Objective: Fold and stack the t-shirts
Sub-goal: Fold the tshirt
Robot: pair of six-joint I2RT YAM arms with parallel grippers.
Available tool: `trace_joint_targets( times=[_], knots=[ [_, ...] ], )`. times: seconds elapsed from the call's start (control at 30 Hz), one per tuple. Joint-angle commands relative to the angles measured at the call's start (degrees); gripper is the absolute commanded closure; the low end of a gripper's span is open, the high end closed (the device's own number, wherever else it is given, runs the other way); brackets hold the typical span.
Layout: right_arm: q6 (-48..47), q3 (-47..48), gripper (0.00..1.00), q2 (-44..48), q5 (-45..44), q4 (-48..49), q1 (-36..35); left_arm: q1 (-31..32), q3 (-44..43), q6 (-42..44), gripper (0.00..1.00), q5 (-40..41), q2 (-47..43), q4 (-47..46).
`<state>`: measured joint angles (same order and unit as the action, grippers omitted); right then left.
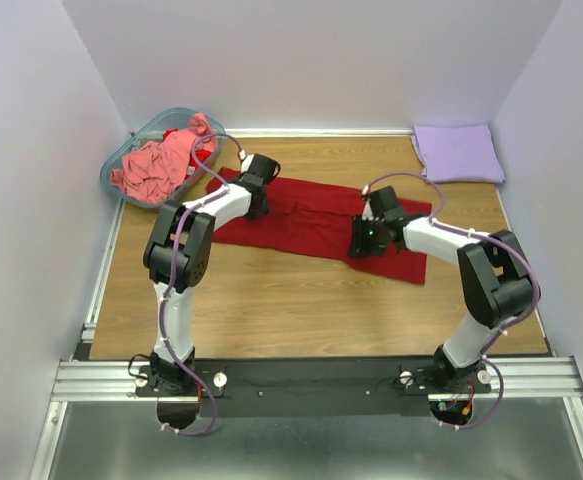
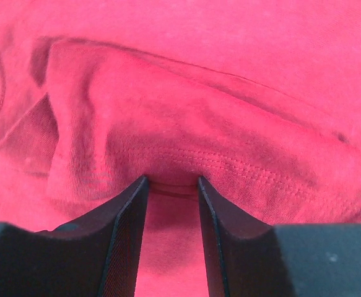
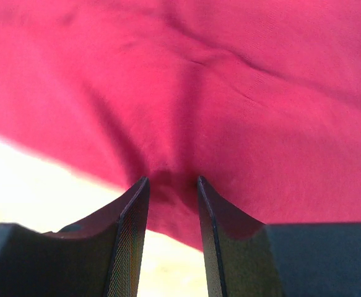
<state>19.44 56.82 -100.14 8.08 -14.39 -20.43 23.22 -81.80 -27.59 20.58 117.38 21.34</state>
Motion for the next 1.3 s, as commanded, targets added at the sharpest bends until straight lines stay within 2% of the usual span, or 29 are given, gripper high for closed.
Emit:
trace_joint_targets(
  times=[0.0, 0.1, 0.2, 0.33, 0.43, 0.5, 0.57, 0.63, 0.67, 0.77, 0.9, 0.97, 1.07, 1.17, 1.2, 1.27],
  knots=[
    [3.3, -8.7, 0.56, 1.3, 2.8, -16.0, -8.0, 0.0, -2.9, 5.5, 0.53, -2.5, 4.8, 1.1],
    [7.2, -11.6, 0.56, 5.5, 6.6, -17.7, -16.3, 0.0, -5.7, 10.2, 0.53, -1.9, 6.3, -0.6],
    [12.3, -11.2, 0.56, 7.1, 11.4, -16.5, -28.1, 0.1, -9.9, 14.2, 0.49, -4.4, 8.4, -2.2],
    [12.5, -5.1, 0.56, 5.9, 14.1, -14.6, -33.9, 0.8, -14.1, 15.5, 0.46, -9.3, 10.1, -3.8],
    [10.6, 0.7, 0.56, 6.4, 9.1, -15.3, -33.6, 0.9, -15.1, 14.1, 0.43, -11.8, 9.0, -4.4],
    [7.6, 4.7, 0.56, 7.1, 7.3, -15.8, -32.9, 0.8, -14.7, 13.2, 0.41, -10.0, 5.5, -4.3],
    [5.8, 7.8, 0.57, 7.3, 9.8, -15.9, -29.3, 0.4, -14.1, 11.8, 0.38, -8.5, 2.3, -3.9],
    [3.3, 10.6, 0.57, 7.0, 13.0, -15.8, -24.4, -0.4, -12.8, 10.0, 0.34, -7.1, -5.8, -4.0],
    [2.5, 10.6, 0.57, 6.5, 13.0, -15.8, -22.7, -0.7, -12.8, 9.5, 0.34, -6.6, -5.8, -4.1],
    [-1.5, 15.6, 0.57, 2.6, 18.0, -15.4, -16.5, -2.2, -9.3, 7.4, 0.32, -4.5, -15.2, -5.2],
    [-5.9, 26.9, 0.57, -5.0, 24.4, -14.8, -11.0, -3.1, 2.4, 6.5, 0.31, 0.2, -30.8, -8.0],
    [-7.3, 31.1, 0.57, -10.2, 25.9, -14.3, -10.3, -3.2, 7.4, 6.7, 0.31, 3.3, -35.7, -9.6],
    [-8.6, 40.1, 0.57, -19.0, 26.9, -13.5, -9.7, -3.3, 20.1, 6.7, 0.16, 4.9, -48.0, -11.5],
    [-8.3, 49.2, 0.57, -25.4, 27.6, -12.4, -9.5, -3.4, 27.2, 7.6, 0.15, 4.8, -55.8, -14.1],
    [-7.8, 51.2, 0.57, -29.3, 28.2, -12.1, -9.6, -3.4, 31.3, 8.1, 0.15, 5.0, -61.0, -14.7],
    [-7.0, 55.3, 0.57, -33.3, 28.7, -11.0, -9.5, -3.4, 35.0, 8.2, 0.08, 5.6, -66.0, -15.9]
  ],
)
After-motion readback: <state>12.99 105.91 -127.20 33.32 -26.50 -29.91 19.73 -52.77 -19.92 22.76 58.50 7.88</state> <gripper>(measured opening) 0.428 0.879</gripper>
